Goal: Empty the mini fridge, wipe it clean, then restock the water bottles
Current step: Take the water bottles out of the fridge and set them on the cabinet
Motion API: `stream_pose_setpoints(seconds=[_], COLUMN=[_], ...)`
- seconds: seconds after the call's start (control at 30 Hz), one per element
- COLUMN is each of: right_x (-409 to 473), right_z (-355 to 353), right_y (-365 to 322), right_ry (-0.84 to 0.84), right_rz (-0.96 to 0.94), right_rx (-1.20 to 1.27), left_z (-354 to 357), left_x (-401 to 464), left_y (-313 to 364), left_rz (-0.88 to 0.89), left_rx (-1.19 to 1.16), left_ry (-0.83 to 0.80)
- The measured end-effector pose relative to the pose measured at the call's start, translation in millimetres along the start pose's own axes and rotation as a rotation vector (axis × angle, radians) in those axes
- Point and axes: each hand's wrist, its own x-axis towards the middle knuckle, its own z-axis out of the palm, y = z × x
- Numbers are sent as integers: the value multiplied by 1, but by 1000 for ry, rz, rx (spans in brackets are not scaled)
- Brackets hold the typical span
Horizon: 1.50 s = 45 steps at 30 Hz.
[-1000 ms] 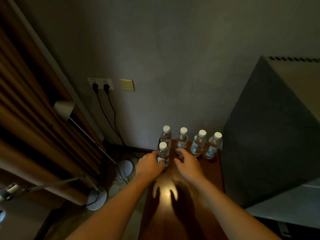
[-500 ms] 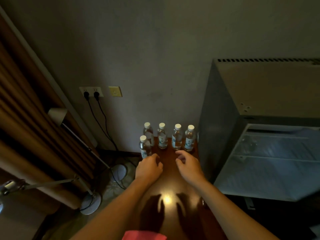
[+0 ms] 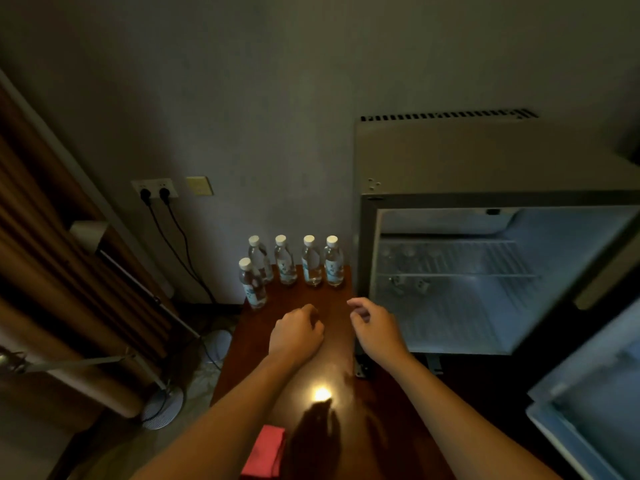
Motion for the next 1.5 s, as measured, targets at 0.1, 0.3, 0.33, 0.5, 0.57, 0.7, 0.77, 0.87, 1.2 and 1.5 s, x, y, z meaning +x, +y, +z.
stream_pose_setpoints(seconds=[0.1, 0.3, 0.33, 0.5, 0.57, 0.7, 0.77, 0.87, 1.2, 1.5], right_x=[-12, -33, -35, -41, -38, -27, -20, -8, 27, 48], right_z=[-21, -59, -64, -88, -93, -99, -101, -106, -122, -128], right_y=[12, 41, 46, 64, 70, 80, 83, 86, 95, 102], right_ry=[33, 70, 83, 159, 192, 211, 225, 264, 287, 257], right_rz=[19, 72, 80, 127, 154, 202, 217, 231, 322, 359], right_rx=[1, 16, 23, 50, 61, 65, 60, 70, 21, 38], left_z=[8, 28, 31, 49, 56, 68, 74, 82, 104, 108], left_x=[-10, -20, -21, -16, -10, 8, 22, 38, 74, 84], left_y=[23, 67, 74, 103, 111, 122, 126, 135, 140, 153], left_rz=[45, 98, 103, 99, 120, 177, 179, 180, 223, 158], left_rx=[-1, -63, -65, -68, -47, -38, -38, -48, -136, -260], left_ry=[-11, -64, -78, -160, -201, -245, -243, -283, -309, -288])
